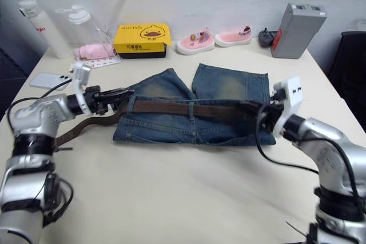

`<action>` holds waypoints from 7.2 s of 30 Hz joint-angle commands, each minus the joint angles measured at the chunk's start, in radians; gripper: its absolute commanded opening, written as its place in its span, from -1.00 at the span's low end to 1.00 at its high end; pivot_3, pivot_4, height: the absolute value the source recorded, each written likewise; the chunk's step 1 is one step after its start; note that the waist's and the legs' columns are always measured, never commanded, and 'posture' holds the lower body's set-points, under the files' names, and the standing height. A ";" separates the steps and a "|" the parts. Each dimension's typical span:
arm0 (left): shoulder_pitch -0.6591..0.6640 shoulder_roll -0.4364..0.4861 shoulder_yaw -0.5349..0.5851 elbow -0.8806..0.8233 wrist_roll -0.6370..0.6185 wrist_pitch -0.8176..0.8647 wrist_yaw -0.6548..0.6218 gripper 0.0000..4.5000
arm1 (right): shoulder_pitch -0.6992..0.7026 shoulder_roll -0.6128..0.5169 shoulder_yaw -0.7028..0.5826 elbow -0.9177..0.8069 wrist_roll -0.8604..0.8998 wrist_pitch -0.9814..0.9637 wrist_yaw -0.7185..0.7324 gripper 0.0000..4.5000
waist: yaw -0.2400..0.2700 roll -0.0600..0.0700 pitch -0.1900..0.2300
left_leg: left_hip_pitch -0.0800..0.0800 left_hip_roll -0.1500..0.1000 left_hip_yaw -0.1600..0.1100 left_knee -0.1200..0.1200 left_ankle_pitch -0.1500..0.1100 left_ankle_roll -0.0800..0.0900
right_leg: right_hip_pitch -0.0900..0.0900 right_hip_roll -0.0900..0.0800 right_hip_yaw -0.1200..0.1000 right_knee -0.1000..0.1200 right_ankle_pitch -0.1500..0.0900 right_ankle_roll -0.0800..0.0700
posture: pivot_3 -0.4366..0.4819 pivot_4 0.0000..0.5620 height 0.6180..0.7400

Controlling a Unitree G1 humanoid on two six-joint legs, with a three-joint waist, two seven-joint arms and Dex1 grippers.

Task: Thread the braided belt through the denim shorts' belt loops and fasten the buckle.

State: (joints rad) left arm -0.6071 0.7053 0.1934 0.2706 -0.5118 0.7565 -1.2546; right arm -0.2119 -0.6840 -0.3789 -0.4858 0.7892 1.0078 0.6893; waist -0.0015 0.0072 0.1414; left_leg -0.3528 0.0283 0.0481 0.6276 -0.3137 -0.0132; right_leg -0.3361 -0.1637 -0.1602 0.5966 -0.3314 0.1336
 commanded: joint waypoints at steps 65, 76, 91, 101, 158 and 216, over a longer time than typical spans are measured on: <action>-0.263 -0.168 -0.484 0.683 0.751 -0.797 0.697 -1.00 | -0.652 0.118 0.621 1.089 -0.787 -0.425 -0.281 -0.97 | 0.025 -0.001 -0.029 | -0.001 -0.001 0.013 0.011 -0.002 0.003 | -0.003 -0.005 -0.002 -0.001 0.007 -0.002 | -0.05 -0.47 0.06; -0.436 -0.227 -0.514 0.983 0.847 -0.910 0.914 -1.00 | -0.811 0.182 0.589 1.431 -0.832 -0.633 -0.346 -0.97 | -0.003 -0.001 -0.024 | -0.003 0.000 0.014 0.008 -0.001 0.004 | -0.008 -0.004 -0.005 0.001 0.007 -0.002 | -0.05 -0.47 0.06; -0.318 -0.159 -0.207 0.452 0.521 -0.723 0.650 0.66 | -0.585 0.147 0.219 0.563 -0.471 -0.279 -0.253 0.98 | -0.005 0.002 -0.013 | -0.006 0.001 0.014 0.005 -0.001 0.004 | -0.012 -0.004 -0.004 0.002 0.007 -0.002 | -0.05 -0.47 0.06; 0.065 -0.180 0.262 -0.398 0.030 -0.067 0.777 0.66 | -0.273 0.162 0.104 -0.060 -0.300 -0.094 -0.324 0.98 | 0.000 0.002 -0.012 | -0.002 0.002 0.005 0.003 -0.001 0.003 | -0.007 -0.003 -0.001 -0.002 0.008 -0.002 | -0.05 -0.47 0.06; 0.564 -0.191 0.465 -0.334 -1.078 0.042 2.091 0.66 | 0.023 -0.045 0.257 -0.230 -0.027 -0.216 -0.003 0.98 | 0.047 0.001 -0.012 | 0.000 0.000 0.003 0.003 -0.008 0.001 | -0.002 -0.001 0.002 -0.013 0.007 -0.004 | -0.05 -0.47 0.06; 0.044 0.103 -0.495 -0.349 0.709 -0.869 0.772 -0.94 | -0.099 -0.051 0.621 -0.165 -0.927 -0.717 -0.187 1.00 | 0.046 -0.002 -0.002 | -0.002 0.002 0.015 0.001 -0.005 -0.001 | -0.006 0.001 0.001 -0.011 0.007 -0.004 | -0.05 -0.47 0.06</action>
State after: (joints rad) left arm -0.5588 0.8015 -0.3366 -0.0609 0.1719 -0.0564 -0.4773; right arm -0.2996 -0.7436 0.2389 -0.6315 -0.1051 0.3273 0.5064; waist 0.0443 0.0053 0.1394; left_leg -0.3544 0.0306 0.0634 0.6291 -0.3185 -0.0142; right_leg -0.3426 -0.1627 -0.1597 0.5854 -0.3248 0.1300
